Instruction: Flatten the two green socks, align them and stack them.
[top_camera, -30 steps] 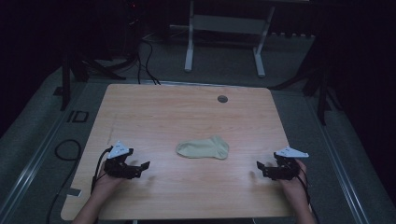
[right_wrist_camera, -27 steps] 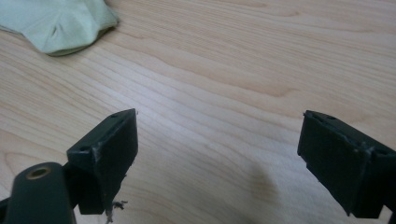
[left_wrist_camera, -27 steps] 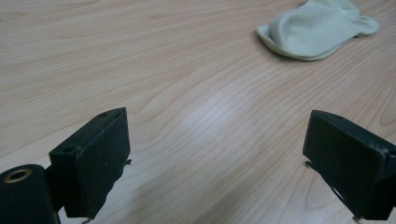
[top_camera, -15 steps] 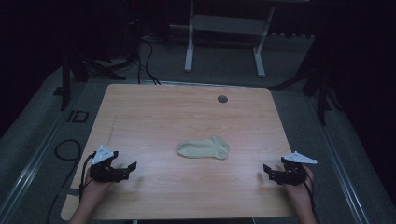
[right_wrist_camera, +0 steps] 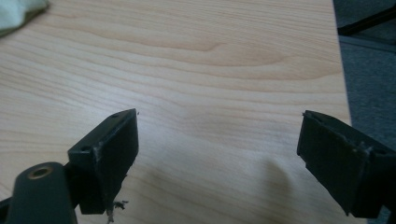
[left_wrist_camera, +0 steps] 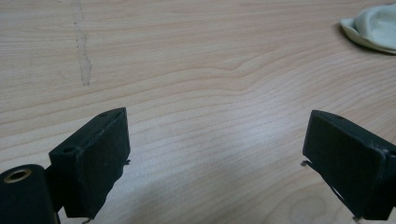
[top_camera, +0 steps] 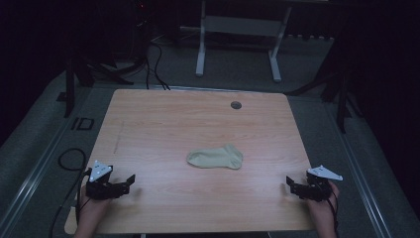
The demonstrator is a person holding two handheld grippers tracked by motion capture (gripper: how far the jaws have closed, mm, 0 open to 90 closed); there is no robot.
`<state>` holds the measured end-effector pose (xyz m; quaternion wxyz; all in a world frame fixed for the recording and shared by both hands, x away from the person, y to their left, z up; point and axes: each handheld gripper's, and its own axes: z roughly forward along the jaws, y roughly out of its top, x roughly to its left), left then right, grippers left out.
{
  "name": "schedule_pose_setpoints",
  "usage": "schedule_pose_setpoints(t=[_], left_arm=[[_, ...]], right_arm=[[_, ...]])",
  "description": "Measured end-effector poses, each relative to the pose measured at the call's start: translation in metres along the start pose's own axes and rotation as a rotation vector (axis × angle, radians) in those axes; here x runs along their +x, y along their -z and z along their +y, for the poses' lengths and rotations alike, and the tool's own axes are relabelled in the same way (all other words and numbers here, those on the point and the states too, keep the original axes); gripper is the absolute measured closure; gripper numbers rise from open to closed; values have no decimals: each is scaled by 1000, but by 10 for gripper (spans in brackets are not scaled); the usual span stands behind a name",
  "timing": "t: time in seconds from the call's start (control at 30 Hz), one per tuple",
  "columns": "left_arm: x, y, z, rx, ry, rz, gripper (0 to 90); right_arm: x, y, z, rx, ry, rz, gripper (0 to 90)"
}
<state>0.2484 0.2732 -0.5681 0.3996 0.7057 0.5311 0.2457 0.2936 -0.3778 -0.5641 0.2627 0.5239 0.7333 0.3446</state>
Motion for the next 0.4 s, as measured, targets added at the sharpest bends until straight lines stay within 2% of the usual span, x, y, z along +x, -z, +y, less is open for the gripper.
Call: schedule_pose_setpoints(t=[0.17, 0.27, 0.4], left_arm=[[-1, 4, -5, -11, 0, 26, 73], [1, 4, -6, -17, 14, 23, 73], [-1, 3, -6, -12, 5, 25, 73]], right_arm=[[-1, 2, 0, -9, -2, -10, 125], [-2, 1, 1, -15, -5, -19, 126], [-3, 1, 0, -18, -15, -20, 127]])
